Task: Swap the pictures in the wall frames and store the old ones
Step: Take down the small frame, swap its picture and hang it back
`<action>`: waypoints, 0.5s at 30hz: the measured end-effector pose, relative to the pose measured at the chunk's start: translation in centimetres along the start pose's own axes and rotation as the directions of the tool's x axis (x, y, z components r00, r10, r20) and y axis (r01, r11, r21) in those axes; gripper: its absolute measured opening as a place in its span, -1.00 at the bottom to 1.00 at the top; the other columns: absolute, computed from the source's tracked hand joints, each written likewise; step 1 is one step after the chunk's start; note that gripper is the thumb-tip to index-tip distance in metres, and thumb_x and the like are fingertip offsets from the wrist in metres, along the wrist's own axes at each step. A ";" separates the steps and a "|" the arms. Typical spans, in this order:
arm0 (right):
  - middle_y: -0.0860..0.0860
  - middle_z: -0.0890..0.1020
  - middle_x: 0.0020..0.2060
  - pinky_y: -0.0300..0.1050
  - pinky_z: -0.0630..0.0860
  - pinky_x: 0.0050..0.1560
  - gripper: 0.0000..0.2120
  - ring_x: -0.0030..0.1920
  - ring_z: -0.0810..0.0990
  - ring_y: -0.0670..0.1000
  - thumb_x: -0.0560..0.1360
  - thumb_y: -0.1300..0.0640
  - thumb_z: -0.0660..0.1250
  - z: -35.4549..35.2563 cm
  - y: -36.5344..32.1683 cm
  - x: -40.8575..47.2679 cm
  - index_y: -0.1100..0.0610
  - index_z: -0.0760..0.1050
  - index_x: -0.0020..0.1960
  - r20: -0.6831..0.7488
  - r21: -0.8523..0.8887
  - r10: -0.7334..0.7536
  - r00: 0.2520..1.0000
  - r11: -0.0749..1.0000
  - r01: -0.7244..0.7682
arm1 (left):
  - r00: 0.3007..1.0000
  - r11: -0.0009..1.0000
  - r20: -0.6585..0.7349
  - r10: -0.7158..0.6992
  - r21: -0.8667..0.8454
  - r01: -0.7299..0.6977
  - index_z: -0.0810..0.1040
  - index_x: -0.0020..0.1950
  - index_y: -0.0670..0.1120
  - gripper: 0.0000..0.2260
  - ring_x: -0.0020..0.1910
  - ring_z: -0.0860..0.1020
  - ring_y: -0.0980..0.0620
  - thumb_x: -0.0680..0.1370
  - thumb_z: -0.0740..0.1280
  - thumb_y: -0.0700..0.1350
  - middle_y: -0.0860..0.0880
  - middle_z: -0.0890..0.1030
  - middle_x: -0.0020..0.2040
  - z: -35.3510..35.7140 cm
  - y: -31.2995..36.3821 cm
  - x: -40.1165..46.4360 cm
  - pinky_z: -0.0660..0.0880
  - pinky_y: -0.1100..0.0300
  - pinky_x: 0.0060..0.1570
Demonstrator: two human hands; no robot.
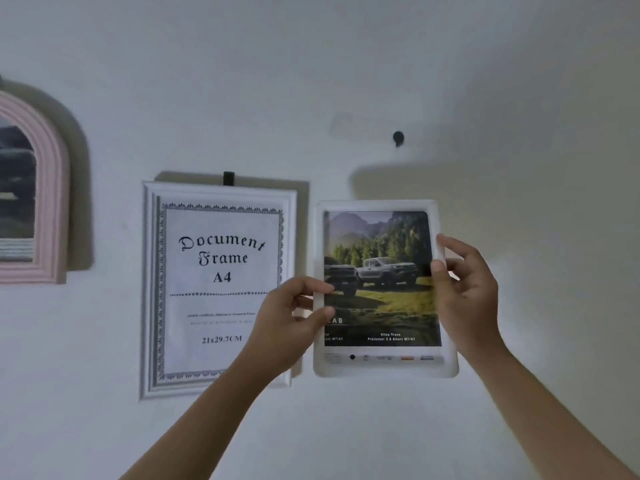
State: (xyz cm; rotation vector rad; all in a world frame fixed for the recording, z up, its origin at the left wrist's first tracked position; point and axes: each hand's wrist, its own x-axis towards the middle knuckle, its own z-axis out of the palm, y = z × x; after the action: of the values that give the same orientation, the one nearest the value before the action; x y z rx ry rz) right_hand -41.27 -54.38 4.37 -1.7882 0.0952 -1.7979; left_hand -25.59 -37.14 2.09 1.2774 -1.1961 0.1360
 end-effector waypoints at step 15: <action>0.15 0.62 -0.19 0.06 0.60 -0.16 -0.68 -0.11 0.63 0.19 0.57 0.20 0.25 1.4 6.5 15.7 -0.20 0.47 0.17 -0.012 0.066 0.005 1.000 0.998 -0.005 | 0.986 0.961 -0.002 0.168 0.223 -0.163 0.52 -0.04 0.17 -0.70 -0.22 0.57 0.14 0.43 0.44 -0.23 -0.03 0.61 -0.07 4.2 2.6 15.0 0.56 0.30 -0.14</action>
State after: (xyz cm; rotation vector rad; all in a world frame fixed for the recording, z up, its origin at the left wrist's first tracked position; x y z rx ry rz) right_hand -36.39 -66.26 15.52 -1.7295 0.0442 -1.7877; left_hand -23.22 -47.07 14.09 1.3644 -1.2965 0.4153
